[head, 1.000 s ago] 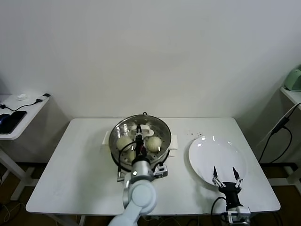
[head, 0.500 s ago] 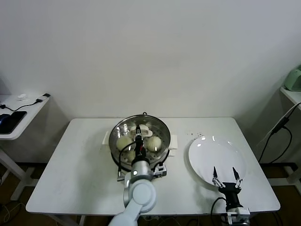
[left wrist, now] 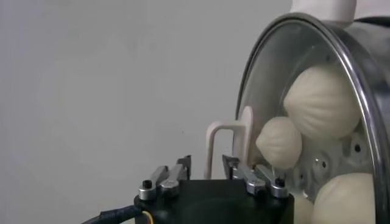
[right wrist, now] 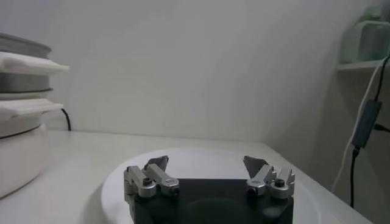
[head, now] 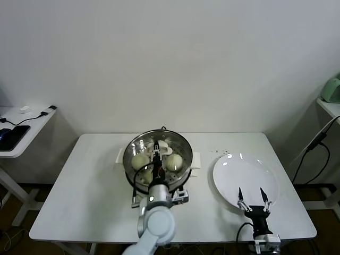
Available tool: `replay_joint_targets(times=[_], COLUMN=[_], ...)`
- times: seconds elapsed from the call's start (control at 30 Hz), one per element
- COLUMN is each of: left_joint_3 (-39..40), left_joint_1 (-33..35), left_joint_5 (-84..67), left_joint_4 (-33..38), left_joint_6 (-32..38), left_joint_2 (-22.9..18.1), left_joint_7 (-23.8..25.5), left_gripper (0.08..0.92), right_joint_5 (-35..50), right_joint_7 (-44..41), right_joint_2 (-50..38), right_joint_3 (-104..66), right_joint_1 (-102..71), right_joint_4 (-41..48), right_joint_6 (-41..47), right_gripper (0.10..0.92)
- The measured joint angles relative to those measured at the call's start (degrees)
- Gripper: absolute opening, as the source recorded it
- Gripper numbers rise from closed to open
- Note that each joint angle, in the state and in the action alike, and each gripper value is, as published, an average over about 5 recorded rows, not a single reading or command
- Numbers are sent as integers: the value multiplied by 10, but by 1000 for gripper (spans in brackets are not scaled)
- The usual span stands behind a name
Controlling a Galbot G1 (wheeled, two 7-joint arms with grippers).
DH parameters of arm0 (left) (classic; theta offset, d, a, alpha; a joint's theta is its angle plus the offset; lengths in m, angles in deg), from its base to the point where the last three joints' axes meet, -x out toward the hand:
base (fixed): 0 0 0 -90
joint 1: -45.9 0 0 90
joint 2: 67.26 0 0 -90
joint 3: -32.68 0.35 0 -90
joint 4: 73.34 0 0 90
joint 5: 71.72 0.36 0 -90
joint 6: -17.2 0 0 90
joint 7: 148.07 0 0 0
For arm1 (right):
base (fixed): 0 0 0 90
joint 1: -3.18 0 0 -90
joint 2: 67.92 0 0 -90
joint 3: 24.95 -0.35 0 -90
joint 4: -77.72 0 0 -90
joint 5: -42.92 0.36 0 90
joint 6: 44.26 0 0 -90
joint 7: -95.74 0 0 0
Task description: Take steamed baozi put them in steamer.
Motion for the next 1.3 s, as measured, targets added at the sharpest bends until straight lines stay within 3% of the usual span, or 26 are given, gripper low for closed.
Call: replay_joint_targets(times=[0.27, 0.5, 0.83, 1.03, 1.3], left_joint_3=[-4, -36, -203, -307, -366], left_joint_1=[24, 59, 127, 188, 244], left_joint_5=[-43, -166, -527, -751, -956], left_joint_4=[58, 120, 171, 158, 93], left_joint_6=[10, 53, 177, 270, 390], left_joint_2=[28, 56, 91, 115, 126], left_joint_7=[-8, -65, -162, -177, -177], left_gripper=[629, 805, 823, 823, 823], right_joint_5=[-1, 12, 36, 49, 65], right_joint_7=[-8, -9, -2, -2, -1], right_joint_2=[0, -7, -14, -16, -17], right_joint_3=[9, 19, 30, 32, 30], right_joint_1=[1, -5, -13, -14, -15], right_joint_4=[-5, -14, -37, -42, -35], right_joint_6=[9, 11, 6, -3, -9], right_gripper=[823, 823, 823, 823, 823])
